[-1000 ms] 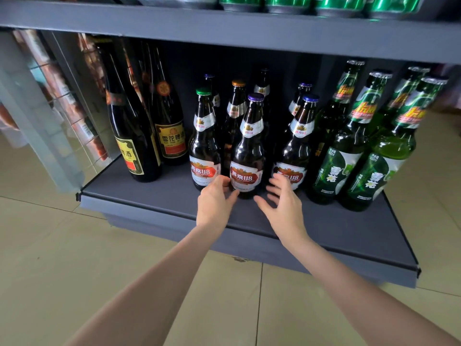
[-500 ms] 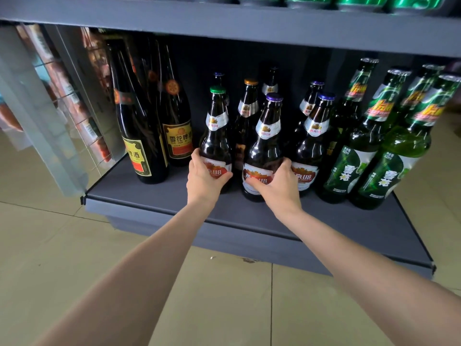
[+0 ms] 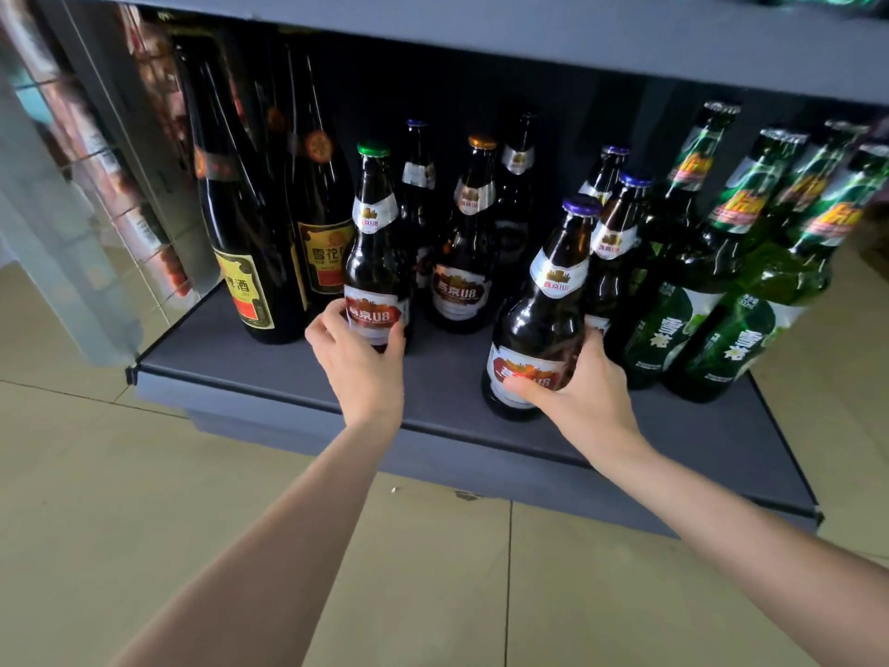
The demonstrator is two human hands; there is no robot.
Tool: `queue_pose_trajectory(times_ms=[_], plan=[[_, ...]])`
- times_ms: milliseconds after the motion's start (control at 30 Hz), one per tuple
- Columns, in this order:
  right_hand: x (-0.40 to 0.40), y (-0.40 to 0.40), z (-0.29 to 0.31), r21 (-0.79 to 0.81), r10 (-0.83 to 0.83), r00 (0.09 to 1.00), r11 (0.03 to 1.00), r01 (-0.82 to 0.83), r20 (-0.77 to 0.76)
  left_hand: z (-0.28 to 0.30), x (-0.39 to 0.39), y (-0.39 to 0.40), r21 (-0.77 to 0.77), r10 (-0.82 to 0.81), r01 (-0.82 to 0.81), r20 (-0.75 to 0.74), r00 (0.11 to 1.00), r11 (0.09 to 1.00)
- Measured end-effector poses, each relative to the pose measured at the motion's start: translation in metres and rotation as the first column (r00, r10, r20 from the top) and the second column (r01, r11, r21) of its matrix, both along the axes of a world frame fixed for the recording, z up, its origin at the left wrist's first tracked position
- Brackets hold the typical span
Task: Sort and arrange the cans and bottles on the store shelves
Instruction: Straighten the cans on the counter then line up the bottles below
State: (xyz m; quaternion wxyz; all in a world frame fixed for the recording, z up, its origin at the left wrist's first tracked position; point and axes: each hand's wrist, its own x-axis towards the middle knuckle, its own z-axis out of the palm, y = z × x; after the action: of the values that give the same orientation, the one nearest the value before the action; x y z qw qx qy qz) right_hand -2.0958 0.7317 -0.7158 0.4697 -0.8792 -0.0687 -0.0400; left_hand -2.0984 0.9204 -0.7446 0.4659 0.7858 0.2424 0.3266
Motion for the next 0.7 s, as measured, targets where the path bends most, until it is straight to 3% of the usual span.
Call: queue_pose_trajectory(times_ms=[100,200,300,467,700], plan=[[-0.007,-0.015,0.003,-0.015,0.008,1.000,1.000,-0.008,0.006,-0.009,-0.012,-0.033,0.093,-0.165,0.161,0.031,0.986,0.983],[-0.011,-0.027,0.006,0.000,0.007,1.000,1.000,-0.007,0.003,-0.006,0.010,-0.047,0.044,-0.307,0.310,-0.059,0.950,0.950],[-0.009,-0.034,0.008,0.011,0.029,1.000,1.000,-0.029,-0.007,-0.001,0.038,-0.054,-0.041,-0.271,0.267,-0.170,0.948,0.963],[-0.003,-0.043,0.002,0.035,0.044,0.999,0.998,-0.044,0.001,0.001,0.073,-0.071,-0.208,-0.168,0.123,-0.214,0.962,0.970],[-0.004,-0.044,-0.001,0.068,0.031,1.000,0.997,-0.031,0.001,-0.013,0.085,-0.076,-0.191,-0.107,0.074,-0.164,0.981,0.979]])
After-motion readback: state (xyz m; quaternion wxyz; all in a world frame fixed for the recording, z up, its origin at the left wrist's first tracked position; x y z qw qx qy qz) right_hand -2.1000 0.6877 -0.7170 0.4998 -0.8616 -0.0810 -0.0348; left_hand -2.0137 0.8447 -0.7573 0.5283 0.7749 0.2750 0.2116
